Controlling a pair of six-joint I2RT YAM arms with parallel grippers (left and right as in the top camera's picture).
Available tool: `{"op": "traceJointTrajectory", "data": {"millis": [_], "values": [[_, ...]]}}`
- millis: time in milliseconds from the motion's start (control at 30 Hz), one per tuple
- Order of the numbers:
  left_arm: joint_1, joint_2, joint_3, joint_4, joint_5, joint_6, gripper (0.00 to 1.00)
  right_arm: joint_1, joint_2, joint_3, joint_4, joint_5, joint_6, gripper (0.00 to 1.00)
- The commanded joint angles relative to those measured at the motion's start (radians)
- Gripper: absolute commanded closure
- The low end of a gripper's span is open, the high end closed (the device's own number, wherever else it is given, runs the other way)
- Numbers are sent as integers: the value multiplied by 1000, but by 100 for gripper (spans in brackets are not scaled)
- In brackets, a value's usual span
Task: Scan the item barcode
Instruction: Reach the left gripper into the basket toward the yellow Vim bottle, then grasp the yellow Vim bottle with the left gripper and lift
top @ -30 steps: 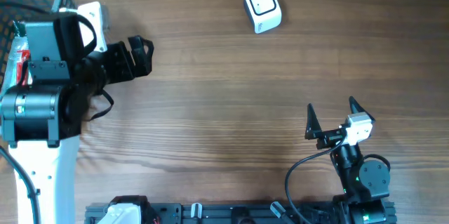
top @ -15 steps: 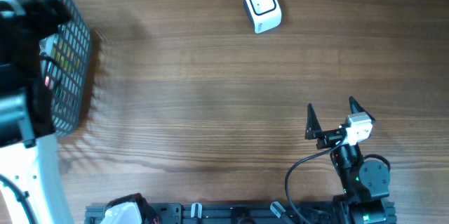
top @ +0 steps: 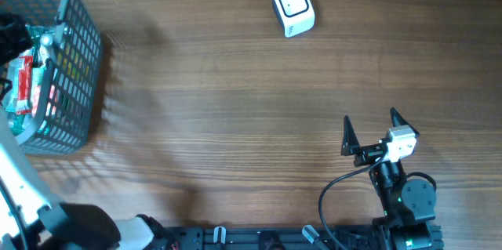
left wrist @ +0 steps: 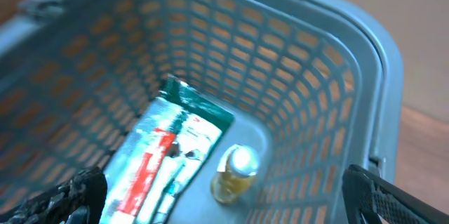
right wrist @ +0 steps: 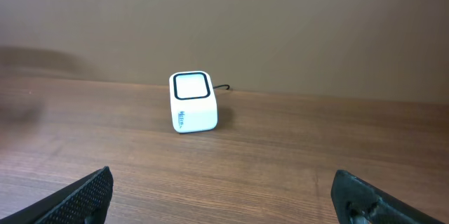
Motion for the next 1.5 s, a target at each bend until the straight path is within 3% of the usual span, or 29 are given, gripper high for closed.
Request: {"op": "traceJointTrajectory", "data": {"millis": [0, 133, 333, 900, 933, 1000, 1033, 1133, 1200, 1333, 1467], "values": [[5, 84, 12, -11, 117, 115, 0, -3, -2, -1, 5, 5, 3, 0], [5, 148, 12, -21, 113, 135, 2, -3, -2, -1, 5, 5, 3, 0], [2, 237, 11, -48, 113, 188, 14, -3, -2, -1, 5, 5, 3, 0], [-35, 428, 11, 75, 113, 217, 14, -3, -2, -1, 5, 5, 3, 0], [-40, 438, 11, 82, 113, 217, 18, -3, -2, -1, 5, 5, 3, 0], [-48, 446, 11, 92, 113, 217, 45, -3, -2, -1, 5, 5, 3, 0], [-48, 446, 11, 97, 113, 217, 49, -3, -2, -1, 5, 5, 3, 0], [-50, 446, 11, 104, 113, 213, 51, -3, -2, -1, 5, 5, 3, 0], [-50, 445, 11, 107, 113, 212, 62, -3, -2, -1, 5, 5, 3, 0], [-50, 406, 12, 134, 113, 200, 68, -3, -2, -1, 5, 5, 3, 0], [-50, 317, 12, 205, 113, 102, 74, -3, -2, -1, 5, 5, 3, 0]]}}
